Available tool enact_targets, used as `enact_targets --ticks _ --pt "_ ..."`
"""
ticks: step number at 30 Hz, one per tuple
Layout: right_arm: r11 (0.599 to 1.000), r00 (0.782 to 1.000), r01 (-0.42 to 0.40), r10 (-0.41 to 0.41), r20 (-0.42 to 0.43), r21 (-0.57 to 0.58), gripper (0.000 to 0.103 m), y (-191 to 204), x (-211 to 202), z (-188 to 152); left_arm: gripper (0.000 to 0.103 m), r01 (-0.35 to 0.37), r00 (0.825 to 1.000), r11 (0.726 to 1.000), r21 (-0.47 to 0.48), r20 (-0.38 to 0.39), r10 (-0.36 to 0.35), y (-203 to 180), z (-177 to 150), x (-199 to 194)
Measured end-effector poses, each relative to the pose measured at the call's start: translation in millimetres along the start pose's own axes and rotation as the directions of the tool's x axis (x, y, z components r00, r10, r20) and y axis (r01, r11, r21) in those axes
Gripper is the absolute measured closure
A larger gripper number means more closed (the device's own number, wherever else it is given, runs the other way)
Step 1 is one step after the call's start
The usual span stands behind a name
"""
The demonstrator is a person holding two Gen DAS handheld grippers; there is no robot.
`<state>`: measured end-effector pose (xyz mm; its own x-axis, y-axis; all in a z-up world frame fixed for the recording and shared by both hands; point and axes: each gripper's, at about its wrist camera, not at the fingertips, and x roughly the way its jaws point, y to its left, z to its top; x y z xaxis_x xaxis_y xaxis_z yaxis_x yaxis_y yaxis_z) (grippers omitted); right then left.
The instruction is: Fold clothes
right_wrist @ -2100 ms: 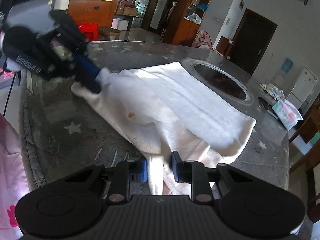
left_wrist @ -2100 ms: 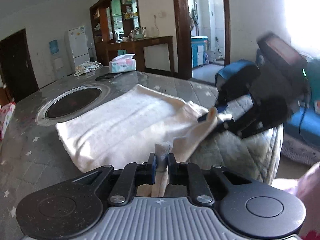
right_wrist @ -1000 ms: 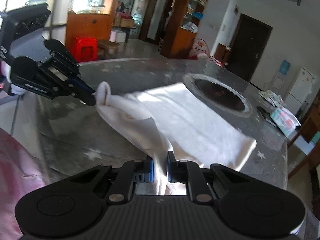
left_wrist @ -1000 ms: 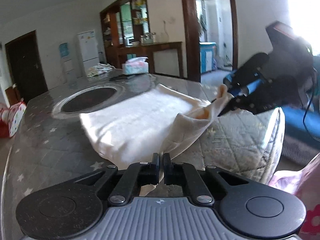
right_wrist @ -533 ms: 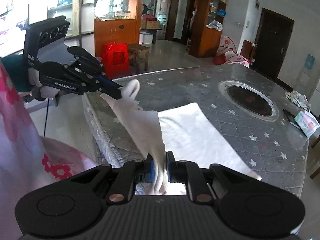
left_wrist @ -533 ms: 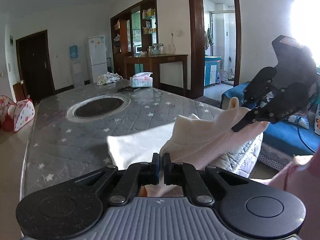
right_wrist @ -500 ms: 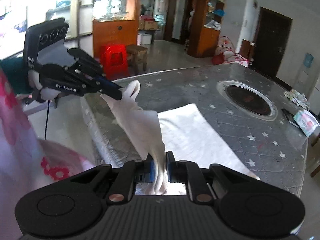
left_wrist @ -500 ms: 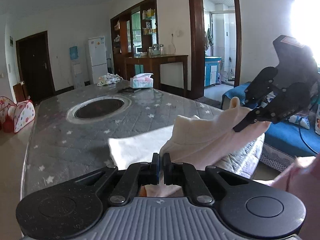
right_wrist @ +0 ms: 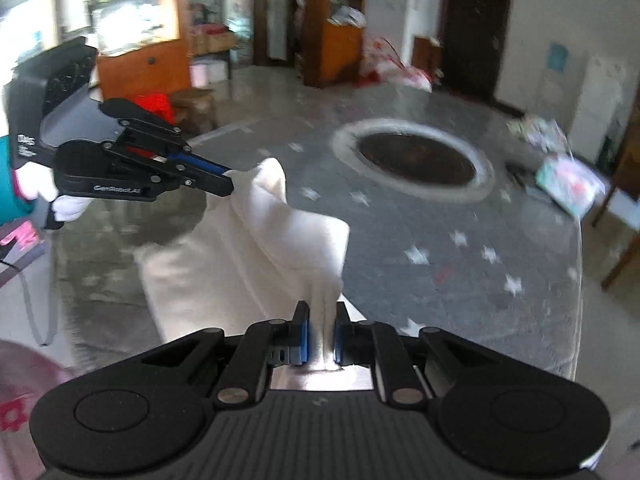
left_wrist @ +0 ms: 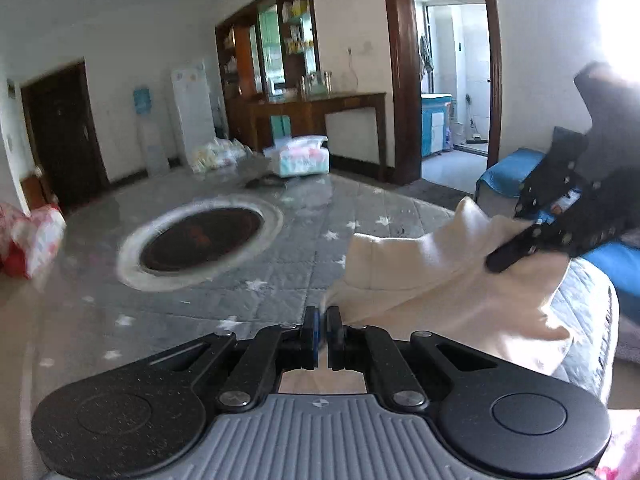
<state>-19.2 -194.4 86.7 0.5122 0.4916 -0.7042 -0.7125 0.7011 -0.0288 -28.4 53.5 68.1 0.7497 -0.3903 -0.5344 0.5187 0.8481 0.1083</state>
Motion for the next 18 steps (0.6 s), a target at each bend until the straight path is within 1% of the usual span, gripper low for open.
enact_targets --ticks 3,6,8,10,11,12,15,16,18 --pt "0.997 0.999 0.034 -0.034 -0.001 0.064 0.092 -14 26 -12 0.099 -0.024 0.999 1.0 -0.012 -0.037 0.024 4 -1 40" --pt "0.989 0.997 0.069 -0.073 0.03 0.129 0.087 -25 45 -25 0.097 -0.048 0.997 0.998 -0.045 -0.059 0.045 6 -8 63" --pt "0.981 0.993 0.097 -0.106 0.051 0.169 0.072 -29 49 -32 0.095 -0.065 0.996 0.996 -0.066 -0.065 0.061 7 -13 73" --pt "0.972 0.989 0.114 -0.13 0.069 0.207 0.069 -33 49 -36 0.092 -0.085 0.995 0.993 -0.086 -0.058 0.08 8 -13 74" --pt "0.967 0.988 0.117 -0.137 0.076 0.225 0.065 -35 46 -38 0.09 -0.094 0.995 0.991 -0.094 -0.053 0.089 10 -12 71" --pt "0.963 0.986 0.119 -0.143 0.084 0.243 0.064 -38 44 -39 0.088 -0.106 0.994 0.989 -0.099 -0.047 0.102 11 -11 68" --pt "0.947 0.976 0.144 -0.184 0.116 0.286 0.063 -42 28 -40 0.088 -0.137 0.99 0.984 -0.117 -0.028 0.135 13 -8 54" --pt "0.943 0.972 0.153 -0.197 0.127 0.297 0.064 -44 23 -40 0.088 -0.134 0.991 0.983 -0.123 -0.024 0.132 12 -7 47" --pt "0.944 0.962 0.174 -0.225 0.158 0.282 0.065 -39 11 -40 0.088 -0.114 0.993 0.985 -0.129 -0.022 0.112 8 -7 34"
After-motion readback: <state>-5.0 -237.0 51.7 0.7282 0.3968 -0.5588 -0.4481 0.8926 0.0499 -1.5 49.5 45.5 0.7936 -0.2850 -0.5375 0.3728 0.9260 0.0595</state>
